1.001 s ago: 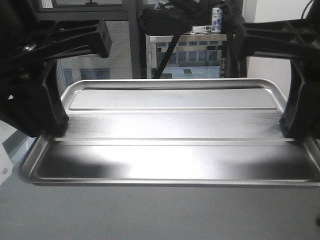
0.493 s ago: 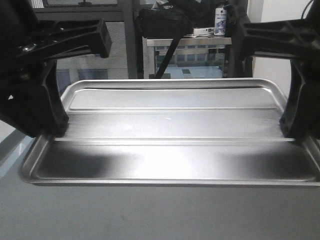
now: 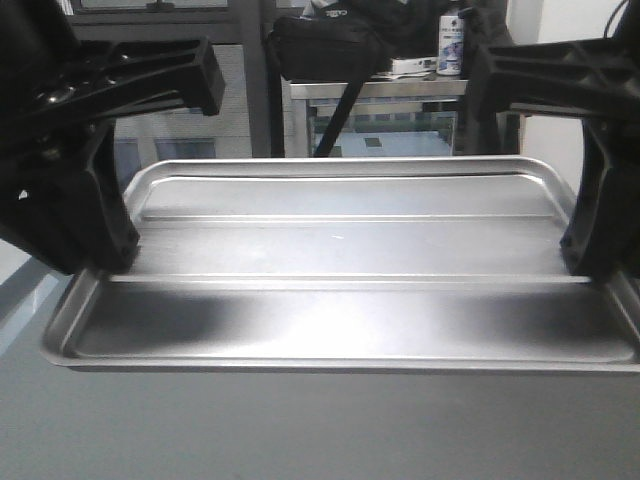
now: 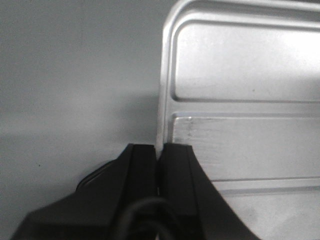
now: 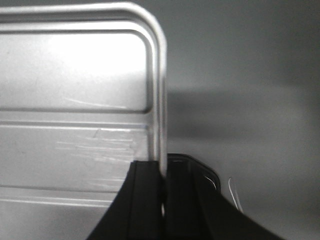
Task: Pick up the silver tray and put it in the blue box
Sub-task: 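Carry the tray in both grippers while driving to the blue crate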
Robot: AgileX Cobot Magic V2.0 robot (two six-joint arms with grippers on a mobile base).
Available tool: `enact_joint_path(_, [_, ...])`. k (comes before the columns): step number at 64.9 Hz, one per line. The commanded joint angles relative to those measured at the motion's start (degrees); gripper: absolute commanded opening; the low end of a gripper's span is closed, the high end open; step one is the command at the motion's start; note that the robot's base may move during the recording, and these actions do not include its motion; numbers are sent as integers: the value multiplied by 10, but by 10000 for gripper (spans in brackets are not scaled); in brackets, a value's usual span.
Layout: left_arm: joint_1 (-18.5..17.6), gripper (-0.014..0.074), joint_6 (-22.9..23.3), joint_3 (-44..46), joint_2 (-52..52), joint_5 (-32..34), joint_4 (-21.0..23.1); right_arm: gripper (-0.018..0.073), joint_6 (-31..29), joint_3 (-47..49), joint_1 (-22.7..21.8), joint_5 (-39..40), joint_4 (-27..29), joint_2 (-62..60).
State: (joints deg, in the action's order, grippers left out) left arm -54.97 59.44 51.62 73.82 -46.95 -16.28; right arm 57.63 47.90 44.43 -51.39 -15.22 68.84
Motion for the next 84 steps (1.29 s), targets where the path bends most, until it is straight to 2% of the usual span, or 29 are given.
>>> enact_joint_path(1, [-1,-104,3,11,-16,-19,-28,59,-1,12,-2,-20,-36,-15])
enact_joint_path(84, [-1,-104,3,11,-16,-19,-28,59,-1,12,-2,-21,-36,-15])
